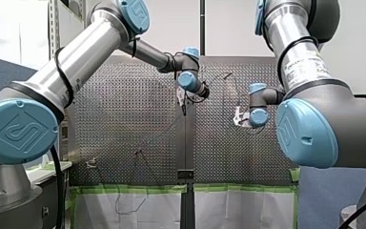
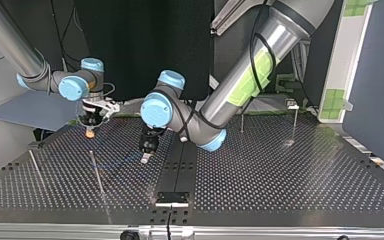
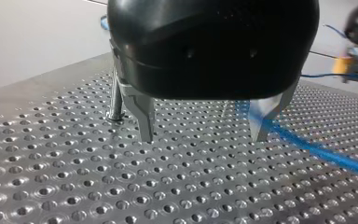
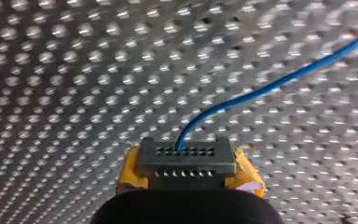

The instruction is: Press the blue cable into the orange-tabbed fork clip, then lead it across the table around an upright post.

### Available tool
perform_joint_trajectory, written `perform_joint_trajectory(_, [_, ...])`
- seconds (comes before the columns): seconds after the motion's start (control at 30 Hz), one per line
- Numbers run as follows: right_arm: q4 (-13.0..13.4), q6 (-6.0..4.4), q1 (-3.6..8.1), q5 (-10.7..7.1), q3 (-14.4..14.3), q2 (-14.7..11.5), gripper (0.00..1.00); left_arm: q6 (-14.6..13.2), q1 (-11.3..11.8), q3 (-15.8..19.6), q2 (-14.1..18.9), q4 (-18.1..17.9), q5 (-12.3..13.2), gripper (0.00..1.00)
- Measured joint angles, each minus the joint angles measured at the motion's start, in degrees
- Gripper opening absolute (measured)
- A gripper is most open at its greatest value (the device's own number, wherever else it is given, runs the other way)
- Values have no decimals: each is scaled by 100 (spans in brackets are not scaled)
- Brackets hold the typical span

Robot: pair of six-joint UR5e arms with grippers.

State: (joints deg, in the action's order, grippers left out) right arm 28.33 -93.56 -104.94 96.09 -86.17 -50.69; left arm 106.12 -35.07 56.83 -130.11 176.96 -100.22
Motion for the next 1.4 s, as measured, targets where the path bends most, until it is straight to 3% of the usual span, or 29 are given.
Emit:
perform_joint_trajectory(0.17, [111,139,95,11,-63,248,0,17,-2,1,0,-9,-18,100])
perform_joint_trajectory(0.43, [423,125,261,-14,-152,457,0,31,-3,2,0,-11,-79,100])
perform_joint_trajectory(0.9, [575,110,492,-14,-263,541,0,40,-1,-1,0,-37,-68,100])
perform_joint_trajectory(1.03, [594,38,581,9,-272,691,0,40,7,-1,-1,-37,-64,100])
perform_joint_trajectory(1.4, [851,-400,847,98,-274,1203,0,40,0,0,0,-7,-59,100])
